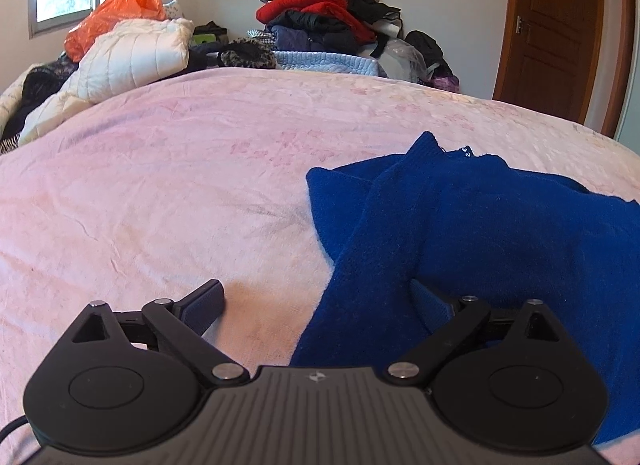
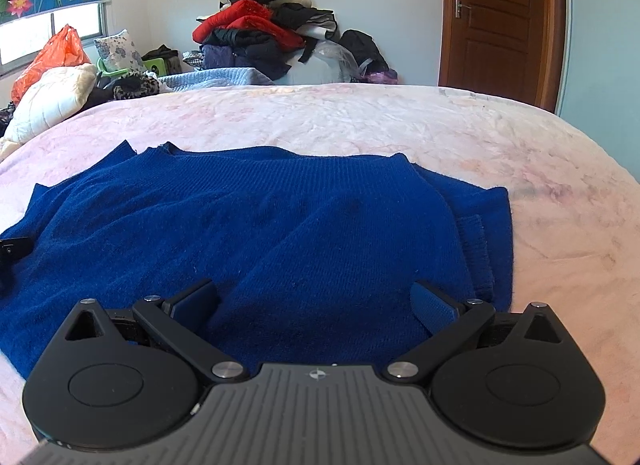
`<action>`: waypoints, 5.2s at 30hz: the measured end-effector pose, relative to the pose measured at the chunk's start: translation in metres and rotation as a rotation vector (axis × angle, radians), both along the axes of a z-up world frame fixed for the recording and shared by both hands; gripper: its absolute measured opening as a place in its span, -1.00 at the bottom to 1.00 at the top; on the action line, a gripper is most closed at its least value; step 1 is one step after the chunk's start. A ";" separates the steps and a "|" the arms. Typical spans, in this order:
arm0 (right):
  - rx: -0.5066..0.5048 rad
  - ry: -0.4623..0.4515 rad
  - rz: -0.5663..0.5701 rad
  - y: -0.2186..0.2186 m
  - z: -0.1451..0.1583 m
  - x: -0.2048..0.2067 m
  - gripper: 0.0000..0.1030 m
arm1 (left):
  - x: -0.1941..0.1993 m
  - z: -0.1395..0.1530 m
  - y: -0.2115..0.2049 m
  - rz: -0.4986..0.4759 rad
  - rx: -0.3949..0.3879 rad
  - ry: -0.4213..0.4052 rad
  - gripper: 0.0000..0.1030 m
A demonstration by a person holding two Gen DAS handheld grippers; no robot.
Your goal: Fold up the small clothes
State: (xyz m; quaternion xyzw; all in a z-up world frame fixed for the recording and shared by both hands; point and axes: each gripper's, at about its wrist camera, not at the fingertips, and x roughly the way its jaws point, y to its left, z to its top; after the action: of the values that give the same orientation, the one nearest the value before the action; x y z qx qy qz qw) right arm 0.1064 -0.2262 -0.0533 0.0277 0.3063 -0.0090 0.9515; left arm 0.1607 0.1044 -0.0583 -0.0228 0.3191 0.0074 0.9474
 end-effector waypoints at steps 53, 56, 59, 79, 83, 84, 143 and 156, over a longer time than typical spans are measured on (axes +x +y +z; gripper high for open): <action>-0.027 0.008 0.004 0.004 0.000 0.002 1.00 | -0.001 -0.001 0.006 0.003 -0.016 -0.010 0.97; -0.027 0.008 0.004 0.004 0.000 0.002 1.00 | -0.001 -0.001 0.005 0.003 -0.014 -0.009 0.97; -0.027 0.008 0.004 0.003 0.000 0.002 1.00 | -0.001 -0.001 0.005 0.003 -0.015 -0.009 0.97; -0.182 -0.073 0.090 0.068 0.041 -0.038 0.80 | -0.001 0.009 0.019 -0.028 -0.087 -0.002 0.97; -0.311 -0.134 0.233 0.114 0.043 -0.053 0.85 | 0.015 0.018 0.045 -0.060 -0.222 0.052 0.97; -0.337 -0.145 0.260 0.123 0.040 -0.055 0.86 | 0.021 0.021 0.052 -0.068 -0.263 0.062 0.97; -0.262 -0.283 0.483 0.190 0.068 -0.137 -0.80 | 0.112 0.080 -0.028 -0.337 -0.434 0.216 -0.73; 0.130 -0.290 0.343 0.084 0.074 -0.127 -0.80 | 0.095 0.117 -0.089 -0.369 -0.352 0.154 -0.75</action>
State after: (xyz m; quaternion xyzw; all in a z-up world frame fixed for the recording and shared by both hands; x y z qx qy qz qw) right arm -0.0204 -0.1423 0.0205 0.0375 0.1666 0.1764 0.9694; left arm 0.2553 0.0157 0.0590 -0.1280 0.3855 -0.2192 0.8871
